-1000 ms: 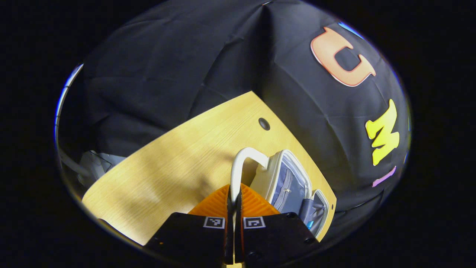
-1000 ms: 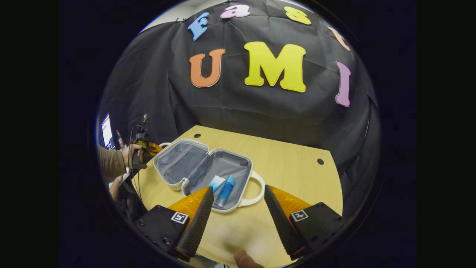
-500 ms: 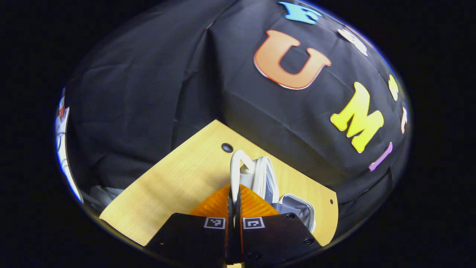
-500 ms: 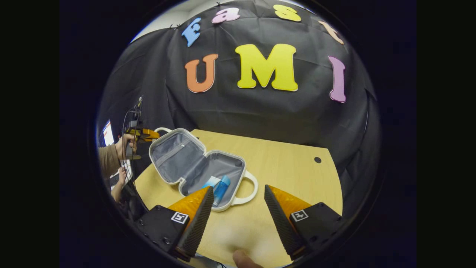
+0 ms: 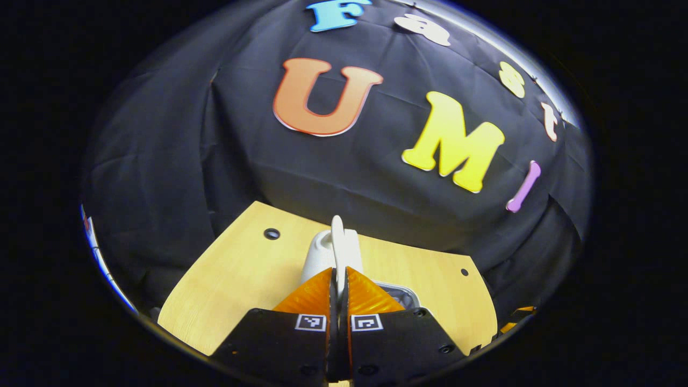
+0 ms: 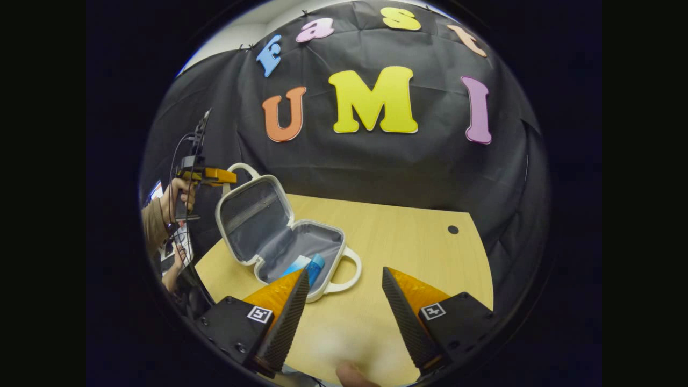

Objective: First open the suitcase, pack the skin care products into it, and then close the suitcase.

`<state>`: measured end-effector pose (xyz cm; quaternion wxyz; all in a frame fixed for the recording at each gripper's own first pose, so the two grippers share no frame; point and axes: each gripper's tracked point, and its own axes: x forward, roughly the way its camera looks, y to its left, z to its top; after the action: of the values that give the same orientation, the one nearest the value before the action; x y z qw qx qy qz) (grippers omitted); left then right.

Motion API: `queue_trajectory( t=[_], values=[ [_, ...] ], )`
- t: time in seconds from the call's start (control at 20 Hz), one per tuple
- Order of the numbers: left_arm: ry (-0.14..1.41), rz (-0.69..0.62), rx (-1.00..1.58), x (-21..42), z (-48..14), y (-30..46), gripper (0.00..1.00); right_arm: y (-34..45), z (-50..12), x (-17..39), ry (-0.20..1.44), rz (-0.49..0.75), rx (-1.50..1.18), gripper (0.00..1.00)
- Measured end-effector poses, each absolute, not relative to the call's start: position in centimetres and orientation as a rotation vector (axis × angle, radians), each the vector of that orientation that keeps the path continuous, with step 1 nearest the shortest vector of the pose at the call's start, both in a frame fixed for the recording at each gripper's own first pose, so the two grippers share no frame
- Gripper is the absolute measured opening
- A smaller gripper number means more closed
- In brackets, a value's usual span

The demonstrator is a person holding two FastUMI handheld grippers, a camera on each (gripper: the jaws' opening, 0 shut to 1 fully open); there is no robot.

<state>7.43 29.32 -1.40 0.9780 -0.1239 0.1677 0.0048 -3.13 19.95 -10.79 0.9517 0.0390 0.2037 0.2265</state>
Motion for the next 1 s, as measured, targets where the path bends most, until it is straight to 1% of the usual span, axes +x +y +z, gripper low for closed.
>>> queue_trajectory(
  t=[0.15, 0.2, 0.3, 0.35, 0.45, 0.5, 0.55, 0.65, 0.8, 0.9, 0.95, 1.0],
  values=[
    [0.342, -0.060, -0.217, 7.3, -1.2, 24.5, 0.03, 18.5, -11.5, -3.2, 0.415, 0.455, 0.081, 0.81],
    [0.343, -0.089, -0.215, 7.4, -1.2, 22.8, 0.03, 18.0, -11.6, -3.2, 0.416, 0.453, 0.082, 0.78],
    [0.361, -0.146, -0.201, 7.3, -2.2, 19.2, 0.03, 17.3, -11.7, -3.3, 0.414, 0.455, 0.082, 0.78],
    [0.372, -0.165, -0.190, 7.2, -2.8, 17.7, 0.03, 16.9, -11.9, -3.1, 0.411, 0.457, 0.077, 0.81],
    [0.388, -0.204, -0.177, 7.4, -3.8, 14.6, 0.03, 16.1, -12.3, -3.2, 0.411, 0.460, 0.070, 0.81],
    [0.401, -0.219, -0.172, 7.4, -4.5, 13.2, 0.03, 15.7, -12.6, -3.2, 0.415, 0.460, 0.067, 0.80],
    [0.417, -0.231, -0.164, 7.6, -5.4, 11.7, 0.03, 15.3, -12.8, -3.2, 0.418, 0.460, 0.066, 0.78],
    [0.449, -0.247, -0.139, 7.5, -7.1, 9.2, 0.03, 14.2, -13.3, -3.2, 0.423, 0.454, 0.060, 0.78],
    [0.515, -0.265, -0.103, 7.1, -10.1, 6.0, 0.03, 12.6, -13.6, -3.0, 0.436, 0.443, 0.056, 0.84],
    [0.549, -0.262, -0.076, 7.3, -11.9, 4.6, 0.03, 11.2, -14.4, -3.0, 0.444, 0.431, 0.044, 0.78],
    [0.562, -0.257, -0.063, 7.4, -12.8, 4.2, 0.03, 10.5, -14.9, -3.1, 0.452, 0.424, 0.039, 0.81],
    [0.577, -0.251, -0.058, 7.3, -13.6, 3.8, 0.03, 9.9, -15.3, -3.2, 0.461, 0.419, 0.039, 0.81]
  ],
)
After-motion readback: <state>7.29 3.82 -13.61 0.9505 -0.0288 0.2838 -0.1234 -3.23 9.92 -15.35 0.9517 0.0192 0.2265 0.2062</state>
